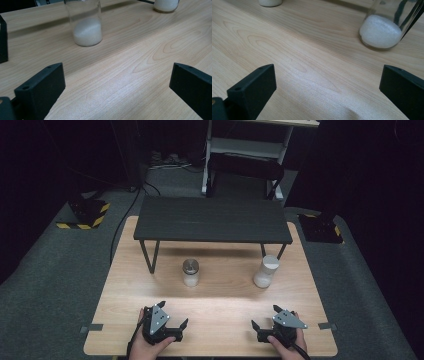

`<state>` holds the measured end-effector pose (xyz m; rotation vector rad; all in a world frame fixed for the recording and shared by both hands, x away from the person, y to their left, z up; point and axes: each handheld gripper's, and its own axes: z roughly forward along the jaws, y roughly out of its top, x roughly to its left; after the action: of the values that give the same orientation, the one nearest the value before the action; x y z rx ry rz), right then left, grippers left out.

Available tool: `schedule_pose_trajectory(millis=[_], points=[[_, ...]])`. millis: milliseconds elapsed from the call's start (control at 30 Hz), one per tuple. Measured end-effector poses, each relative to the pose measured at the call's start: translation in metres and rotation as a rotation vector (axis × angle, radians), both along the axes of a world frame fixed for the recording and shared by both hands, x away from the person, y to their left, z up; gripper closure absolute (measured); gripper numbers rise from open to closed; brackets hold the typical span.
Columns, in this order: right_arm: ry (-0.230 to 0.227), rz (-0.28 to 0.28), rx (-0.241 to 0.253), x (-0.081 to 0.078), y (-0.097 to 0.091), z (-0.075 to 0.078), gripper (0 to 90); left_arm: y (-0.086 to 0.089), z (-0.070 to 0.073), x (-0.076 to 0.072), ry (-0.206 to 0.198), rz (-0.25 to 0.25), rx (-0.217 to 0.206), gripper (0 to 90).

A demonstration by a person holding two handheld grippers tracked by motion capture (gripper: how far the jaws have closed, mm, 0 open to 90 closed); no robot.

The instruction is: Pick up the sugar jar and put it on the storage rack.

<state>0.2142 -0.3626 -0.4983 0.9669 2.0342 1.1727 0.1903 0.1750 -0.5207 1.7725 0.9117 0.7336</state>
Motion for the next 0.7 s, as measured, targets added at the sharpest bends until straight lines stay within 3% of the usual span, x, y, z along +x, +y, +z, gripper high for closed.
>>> schedule_pose_trajectory(millis=[700], points=[[0.002,0.004,-0.011,0.0004,0.0013,0.0008,0.0,-0.0011,-0.0013,-0.0008,0.002,0.018,-0.024,0.6]])
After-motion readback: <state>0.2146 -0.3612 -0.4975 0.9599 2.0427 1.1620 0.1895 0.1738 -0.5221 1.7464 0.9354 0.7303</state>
